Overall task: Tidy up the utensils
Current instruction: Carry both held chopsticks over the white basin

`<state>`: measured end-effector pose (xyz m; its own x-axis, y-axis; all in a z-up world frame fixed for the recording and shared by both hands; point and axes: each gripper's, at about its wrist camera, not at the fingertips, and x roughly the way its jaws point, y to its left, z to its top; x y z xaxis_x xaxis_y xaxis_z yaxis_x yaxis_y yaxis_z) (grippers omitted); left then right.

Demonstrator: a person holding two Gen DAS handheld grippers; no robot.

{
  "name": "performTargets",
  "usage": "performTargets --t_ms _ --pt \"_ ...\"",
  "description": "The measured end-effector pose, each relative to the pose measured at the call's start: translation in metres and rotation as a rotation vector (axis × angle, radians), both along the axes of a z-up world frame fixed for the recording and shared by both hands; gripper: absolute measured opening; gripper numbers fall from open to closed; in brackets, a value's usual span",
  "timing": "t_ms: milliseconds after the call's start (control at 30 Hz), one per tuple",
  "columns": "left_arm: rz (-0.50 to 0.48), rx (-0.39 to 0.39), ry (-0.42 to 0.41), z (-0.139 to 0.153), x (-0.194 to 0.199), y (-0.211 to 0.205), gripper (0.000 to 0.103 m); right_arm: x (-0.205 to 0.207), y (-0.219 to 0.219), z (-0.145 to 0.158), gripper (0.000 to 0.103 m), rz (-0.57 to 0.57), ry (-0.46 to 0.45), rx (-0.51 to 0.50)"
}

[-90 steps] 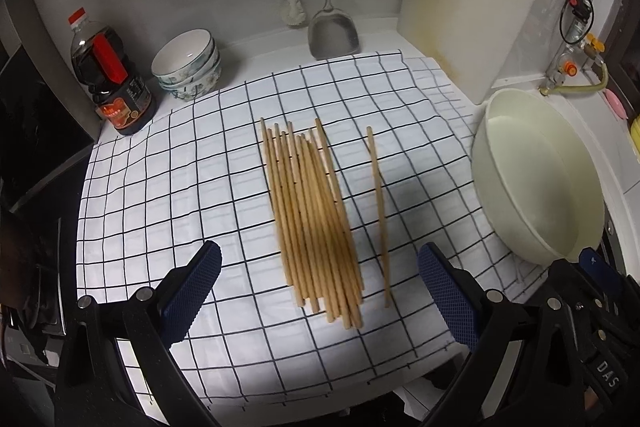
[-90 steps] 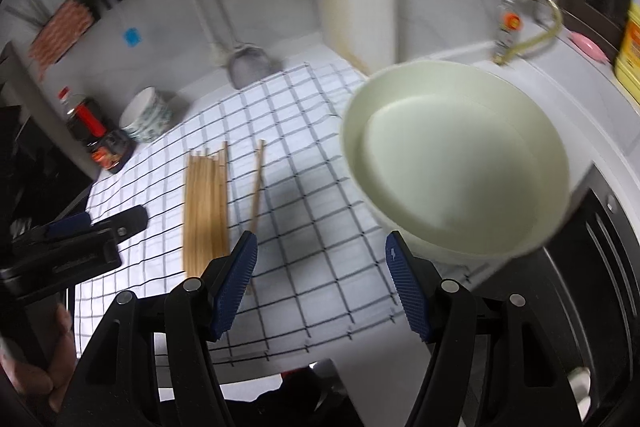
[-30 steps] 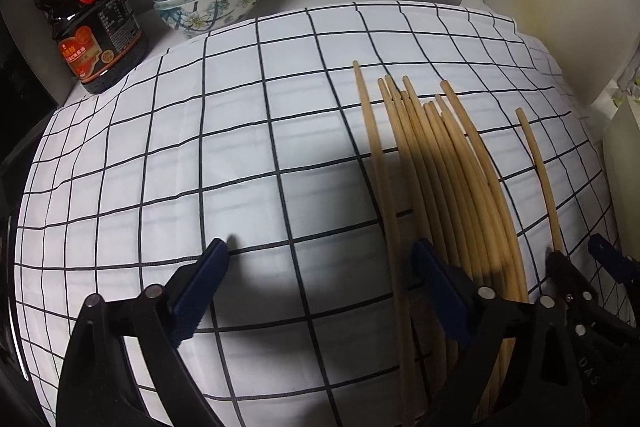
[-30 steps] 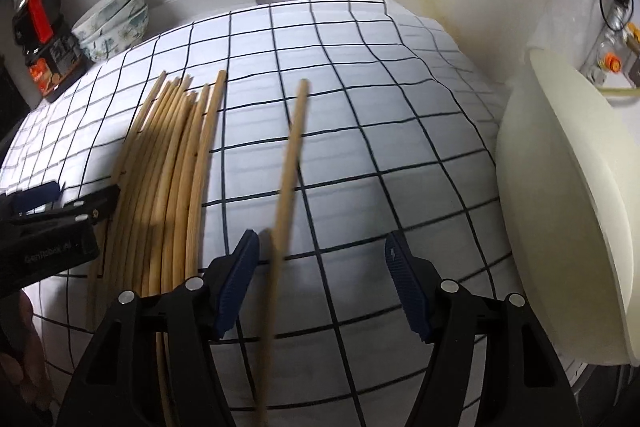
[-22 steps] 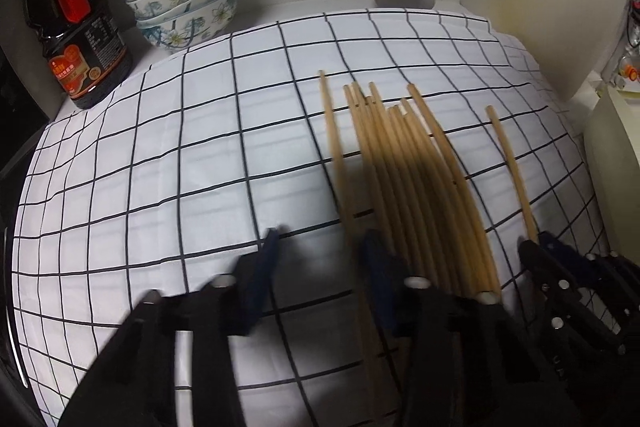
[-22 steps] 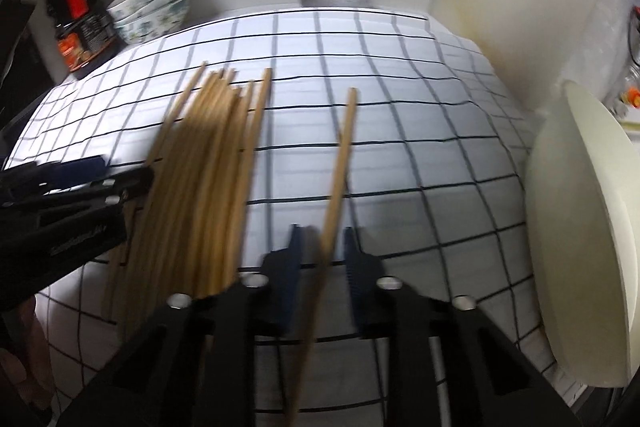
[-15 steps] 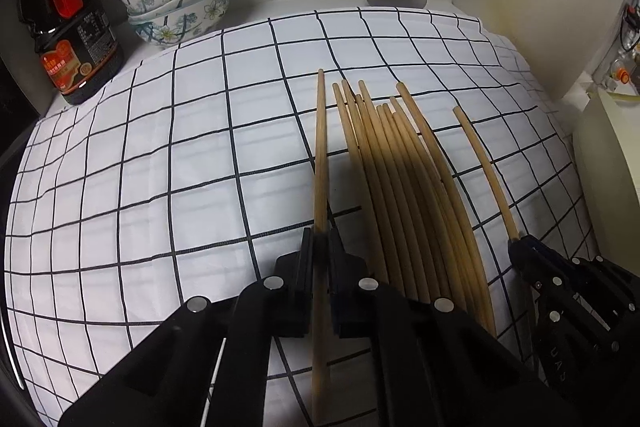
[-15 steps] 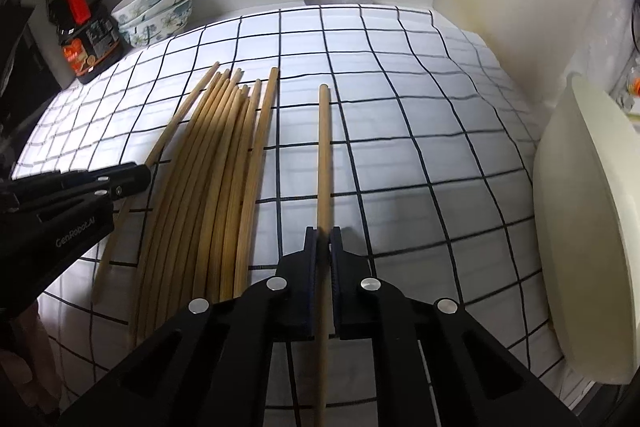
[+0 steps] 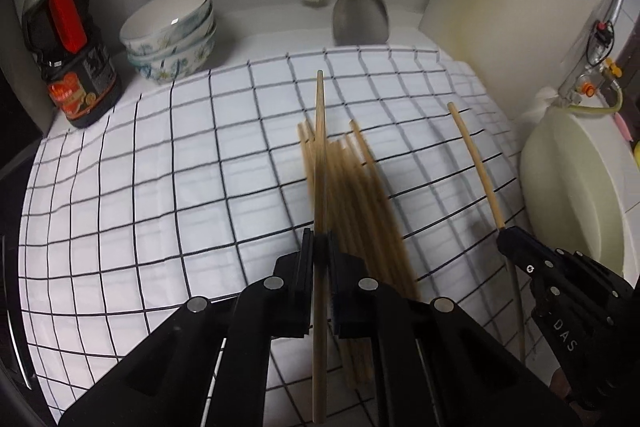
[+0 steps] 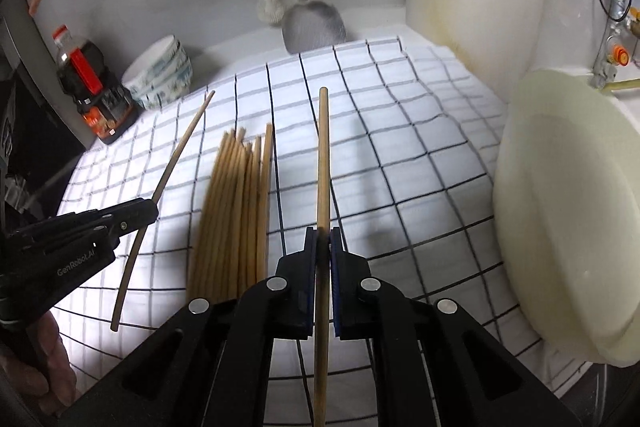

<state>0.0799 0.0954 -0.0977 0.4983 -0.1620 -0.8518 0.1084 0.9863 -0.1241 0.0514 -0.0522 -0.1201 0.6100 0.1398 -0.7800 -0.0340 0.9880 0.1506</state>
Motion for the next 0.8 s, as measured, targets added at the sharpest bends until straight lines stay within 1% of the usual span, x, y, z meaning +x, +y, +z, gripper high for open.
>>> performTargets --t_ms 133,233,433,533,667,800 --pt "-0.037 -0.022 -0.035 0.025 -0.003 -0.021 0.007 -0.008 -0.02 0.024 0.006 -0.025 -0.035 0.02" --pt "-0.08 -0.044 -0.057 0.042 -0.005 -0.046 0.007 -0.018 -0.044 0.039 0.006 -0.064 -0.061 0.024" --pt "-0.199 -0.09 -0.079 0.069 -0.013 -0.114 0.007 -0.042 -0.108 0.059 0.006 -0.174 -0.092 0.0" --pt "-0.271 -0.113 -0.081 0.08 -0.015 -0.157 0.007 -0.055 -0.147 0.063 0.006 -0.243 -0.097 -0.008" --pt "-0.347 -0.13 -0.065 0.079 -0.017 -0.207 0.007 -0.068 -0.196 0.062 0.006 -0.33 -0.09 0.009" --pt "-0.409 -0.128 -0.035 0.066 -0.014 -0.254 0.007 -0.074 -0.236 0.054 0.006 -0.394 -0.072 0.043"
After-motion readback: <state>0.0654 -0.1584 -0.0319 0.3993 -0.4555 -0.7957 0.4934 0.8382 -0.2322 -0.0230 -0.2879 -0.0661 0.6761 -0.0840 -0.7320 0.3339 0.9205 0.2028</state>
